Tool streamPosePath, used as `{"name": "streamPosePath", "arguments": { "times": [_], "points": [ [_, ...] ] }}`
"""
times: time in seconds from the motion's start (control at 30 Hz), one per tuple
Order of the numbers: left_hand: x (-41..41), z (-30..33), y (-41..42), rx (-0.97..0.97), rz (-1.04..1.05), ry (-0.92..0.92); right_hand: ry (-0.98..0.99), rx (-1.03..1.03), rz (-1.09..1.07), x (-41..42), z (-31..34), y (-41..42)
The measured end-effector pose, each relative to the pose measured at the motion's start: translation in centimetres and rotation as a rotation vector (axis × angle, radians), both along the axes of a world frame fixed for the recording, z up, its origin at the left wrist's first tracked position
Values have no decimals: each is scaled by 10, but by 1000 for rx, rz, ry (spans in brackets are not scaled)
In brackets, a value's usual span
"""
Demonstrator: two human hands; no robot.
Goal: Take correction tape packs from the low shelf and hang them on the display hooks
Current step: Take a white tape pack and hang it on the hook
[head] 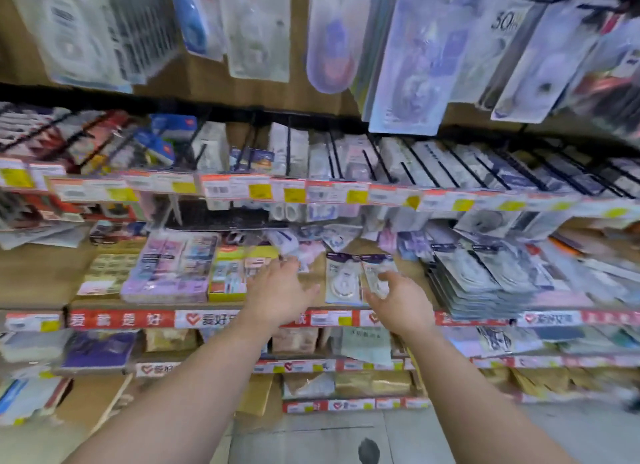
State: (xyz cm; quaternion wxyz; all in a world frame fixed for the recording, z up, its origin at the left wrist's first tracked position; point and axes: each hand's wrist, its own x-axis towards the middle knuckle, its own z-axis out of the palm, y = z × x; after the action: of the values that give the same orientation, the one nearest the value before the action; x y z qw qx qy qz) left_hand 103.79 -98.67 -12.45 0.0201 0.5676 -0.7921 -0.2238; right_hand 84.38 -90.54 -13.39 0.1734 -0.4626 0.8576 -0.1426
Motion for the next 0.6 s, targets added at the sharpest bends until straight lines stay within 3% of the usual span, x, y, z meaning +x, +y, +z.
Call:
{"name": "streamPosePath", "arguments": {
  "times": [0.27, 0.47, 0.6],
  "points": [
    [-91, -56, -39, 219, 76, -76, -152, 156, -28, -100, -64, -43],
    [-127, -91, -57, 235, 183, -146, -254, 218, -31, -130, -98, -67],
    [-145, -97, -68, 345, 318, -55, -256, 231, -96, -132, -109, -75]
  ]
}}
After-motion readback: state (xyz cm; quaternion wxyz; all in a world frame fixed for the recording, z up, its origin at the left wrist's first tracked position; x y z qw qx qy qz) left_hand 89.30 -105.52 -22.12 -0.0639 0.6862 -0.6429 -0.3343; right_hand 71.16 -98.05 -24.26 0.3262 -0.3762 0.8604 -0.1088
